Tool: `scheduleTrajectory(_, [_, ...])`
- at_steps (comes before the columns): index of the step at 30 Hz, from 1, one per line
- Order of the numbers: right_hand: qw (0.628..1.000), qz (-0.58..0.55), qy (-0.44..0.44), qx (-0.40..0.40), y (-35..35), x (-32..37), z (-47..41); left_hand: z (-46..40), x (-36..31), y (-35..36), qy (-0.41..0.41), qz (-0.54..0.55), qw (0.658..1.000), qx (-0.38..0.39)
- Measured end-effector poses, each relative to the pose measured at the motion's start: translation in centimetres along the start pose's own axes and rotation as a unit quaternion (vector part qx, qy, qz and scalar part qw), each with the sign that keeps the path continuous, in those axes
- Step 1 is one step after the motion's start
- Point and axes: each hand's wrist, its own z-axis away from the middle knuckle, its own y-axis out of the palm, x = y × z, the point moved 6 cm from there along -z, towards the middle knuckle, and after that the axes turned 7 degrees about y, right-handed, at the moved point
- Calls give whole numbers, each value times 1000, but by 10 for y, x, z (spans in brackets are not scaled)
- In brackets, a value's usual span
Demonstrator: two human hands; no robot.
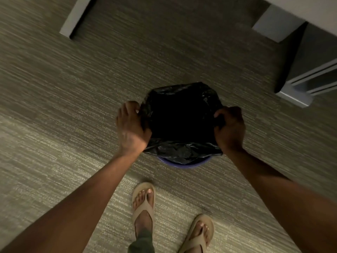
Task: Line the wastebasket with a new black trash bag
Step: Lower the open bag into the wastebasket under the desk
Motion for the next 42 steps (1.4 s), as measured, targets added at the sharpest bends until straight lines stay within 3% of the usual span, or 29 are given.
scheduleTrajectory(4, [993,70,60,72,20,3,-6,-10,-12,15,38,62,995,71])
scheduleTrajectory(8, [990,88,106,26,30,10,-17,-21,-18,27,66,85,987,117])
scheduleTrajectory(11, [989,62,133,4,40,12,-34,-35,-22,28,71,107,985,116])
scheduleTrajectory(14, [980,1,191,54,54,5,-50,-50,-27,23,82,96,988,87])
scheduleTrajectory(17, [989,10,126,77,51,11,-52,-58,-19,24,37,86,993,69])
scheduleTrajectory(21, [993,20,75,90,42,0,-57,-63,15,38,-67,36,989,127])
scheduleTrajectory(25, [987,58,47,144,48,-16,-72,-76,31,50,-66,40,977,201])
scheduleTrajectory(29, [982,72,25,172,56,-23,-90,-99,40,62,-72,60,971,219])
scheduleTrajectory(36, [961,89,69,254,79,-28,-113,-111,56,88,-171,110,949,240])
scheduleTrajectory(42, [952,65,163,249,85,-27,-134,-109,65,96,-265,216,914,217])
